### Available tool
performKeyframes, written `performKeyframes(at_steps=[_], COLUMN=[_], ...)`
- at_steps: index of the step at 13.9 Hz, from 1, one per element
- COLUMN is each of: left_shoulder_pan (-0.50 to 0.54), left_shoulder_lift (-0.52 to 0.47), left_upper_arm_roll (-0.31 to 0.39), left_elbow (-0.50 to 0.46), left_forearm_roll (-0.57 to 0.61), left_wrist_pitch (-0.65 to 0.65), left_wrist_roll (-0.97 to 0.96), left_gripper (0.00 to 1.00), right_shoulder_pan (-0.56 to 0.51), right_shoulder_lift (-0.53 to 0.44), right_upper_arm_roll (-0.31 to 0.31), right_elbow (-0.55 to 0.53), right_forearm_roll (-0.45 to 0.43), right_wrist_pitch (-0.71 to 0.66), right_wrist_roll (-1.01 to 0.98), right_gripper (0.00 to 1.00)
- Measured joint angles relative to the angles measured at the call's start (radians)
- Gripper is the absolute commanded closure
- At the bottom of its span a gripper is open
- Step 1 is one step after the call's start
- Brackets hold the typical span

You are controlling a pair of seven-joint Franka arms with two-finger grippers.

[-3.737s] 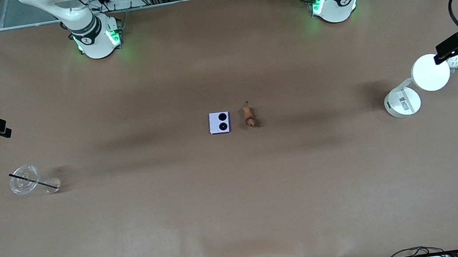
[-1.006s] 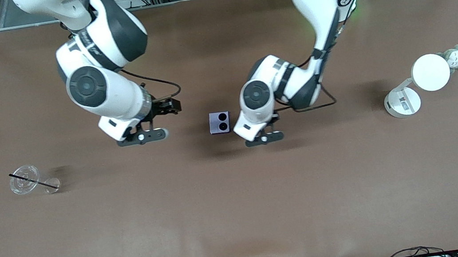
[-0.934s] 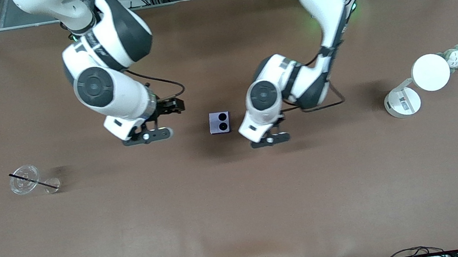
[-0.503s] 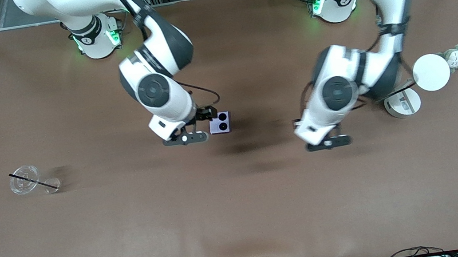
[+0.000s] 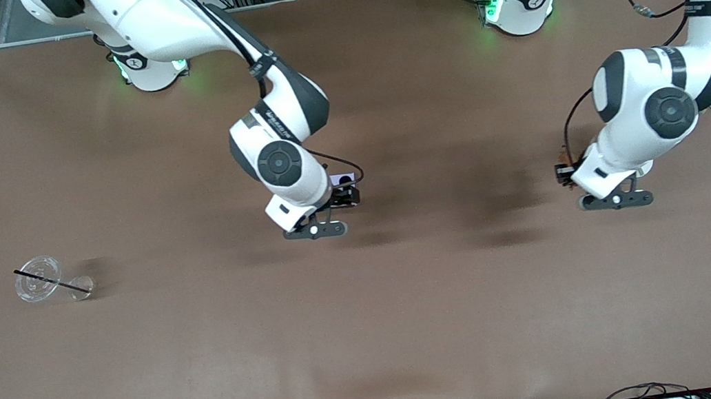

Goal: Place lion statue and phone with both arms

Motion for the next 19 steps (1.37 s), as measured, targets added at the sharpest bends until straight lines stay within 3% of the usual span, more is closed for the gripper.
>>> performKeyframes(at_steps=[5,13,14,15,16,19], left_shoulder_pan=[0.047,0.047,0.049,0.05,0.054,0.089], left_shoulder_lift=[0.002,0.052,0.058,0.062,0.065,0.081], left_upper_arm_roll=[-0.001,-0.003,-0.003,-0.003,-0.003,-0.002], left_elbow=[-0.1,-0.138,-0.136,-0.133,-0.129,-0.108], left_forearm_roll=[0.0,0.0,0.004,0.017,0.031,0.052], left_wrist_pitch=[0.055,0.211,0.22,0.221,0.221,0.222], left_wrist_roll=[0.081,0.087,0.088,0.088,0.088,0.093], left_gripper=[1.0,1.0,0.82,0.22,0.0,0.0], right_shoulder_pan=[0.037,0.055,0.06,0.064,0.066,0.066], right_shoulder_lift=[0.04,0.089,0.095,0.1,0.104,0.105], right_upper_arm_roll=[-0.002,-0.003,-0.003,-0.003,-0.003,-0.005], right_elbow=[0.0,-0.005,-0.005,-0.005,-0.005,-0.005], right_forearm_roll=[-0.004,-0.004,-0.004,-0.004,-0.005,-0.005], right_wrist_pitch=[0.017,0.034,0.041,0.046,0.048,0.048], right_wrist_roll=[0.014,0.07,0.075,0.078,0.079,0.081], right_gripper=[0.0,0.0,0.0,0.0,0.0,0.0])
